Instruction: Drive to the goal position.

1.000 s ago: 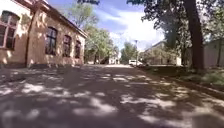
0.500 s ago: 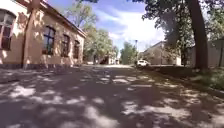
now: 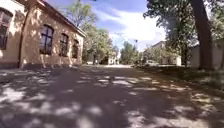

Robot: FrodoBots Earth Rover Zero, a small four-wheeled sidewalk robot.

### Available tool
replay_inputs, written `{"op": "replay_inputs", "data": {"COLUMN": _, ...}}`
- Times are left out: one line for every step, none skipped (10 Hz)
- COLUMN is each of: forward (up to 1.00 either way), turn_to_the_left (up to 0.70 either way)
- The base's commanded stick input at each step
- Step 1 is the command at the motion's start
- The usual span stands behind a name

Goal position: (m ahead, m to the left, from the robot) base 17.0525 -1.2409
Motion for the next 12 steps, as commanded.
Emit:
{"op": "replay_inputs", "data": {"forward": 0.7, "turn_to_the_left": 0.06}}
{"op": "replay_inputs", "data": {"forward": 0.7, "turn_to_the_left": 0.06}}
{"op": "replay_inputs", "data": {"forward": 0.7, "turn_to_the_left": 0.06}}
{"op": "replay_inputs", "data": {"forward": 0.7, "turn_to_the_left": 0.06}}
{"op": "replay_inputs", "data": {"forward": 0.7, "turn_to_the_left": 0.06}}
{"op": "replay_inputs", "data": {"forward": 0.7, "turn_to_the_left": 0.06}}
{"op": "replay_inputs", "data": {"forward": 0.7, "turn_to_the_left": 0.06}}
{"op": "replay_inputs", "data": {"forward": 0.7, "turn_to_the_left": 0.06}}
{"op": "replay_inputs", "data": {"forward": 0.7, "turn_to_the_left": 0.06}}
{"op": "replay_inputs", "data": {"forward": 0.7, "turn_to_the_left": 0.06}}
{"op": "replay_inputs", "data": {"forward": 0.7, "turn_to_the_left": 0.06}}
{"op": "replay_inputs", "data": {"forward": 0.7, "turn_to_the_left": 0.06}}
